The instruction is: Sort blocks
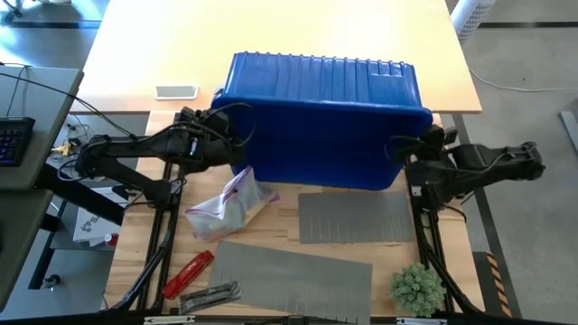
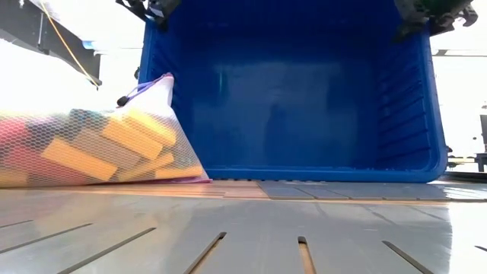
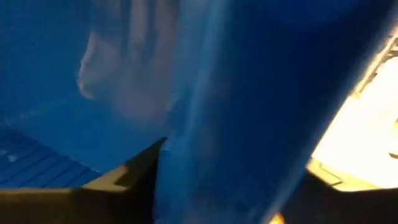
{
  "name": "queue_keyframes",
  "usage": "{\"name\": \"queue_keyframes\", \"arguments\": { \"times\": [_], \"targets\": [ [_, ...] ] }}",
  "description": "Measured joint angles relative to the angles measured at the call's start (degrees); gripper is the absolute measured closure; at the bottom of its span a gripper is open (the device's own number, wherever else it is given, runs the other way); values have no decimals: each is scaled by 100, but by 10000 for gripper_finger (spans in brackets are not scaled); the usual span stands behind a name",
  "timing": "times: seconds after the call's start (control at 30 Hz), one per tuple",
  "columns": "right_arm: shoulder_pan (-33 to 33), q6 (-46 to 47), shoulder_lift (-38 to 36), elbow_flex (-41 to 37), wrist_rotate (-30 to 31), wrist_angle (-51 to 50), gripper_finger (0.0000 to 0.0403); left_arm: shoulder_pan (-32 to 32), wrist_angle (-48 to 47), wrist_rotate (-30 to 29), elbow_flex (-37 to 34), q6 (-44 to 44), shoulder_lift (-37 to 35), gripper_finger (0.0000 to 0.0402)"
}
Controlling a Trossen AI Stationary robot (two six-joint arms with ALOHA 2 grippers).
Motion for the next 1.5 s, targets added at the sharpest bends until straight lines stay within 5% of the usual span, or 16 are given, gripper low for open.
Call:
{"name": "queue_keyframes", "arguments": {
  "times": [0.3,0.5,0.77,1.3,1.5],
  "targets": [
    [-1347,-2588,-39,168,-615,2593,343,537,965,449,-11,1250,-17,213],
    [-2284,-3954,-19,557,-1169,3557,345,979,1601,940,356,1656,-51,289],
    [-3327,-4219,218,1188,-2780,3540,352,1546,1308,2333,869,1949,-103,289],
    [-5291,-4423,1651,1202,-4584,4673,348,2963,1144,3224,1189,2401,-74,278],
    [-5605,-4895,2113,1209,-4598,5343,341,3371,1418,3330,1180,2645,-55,276]
  ]
}}
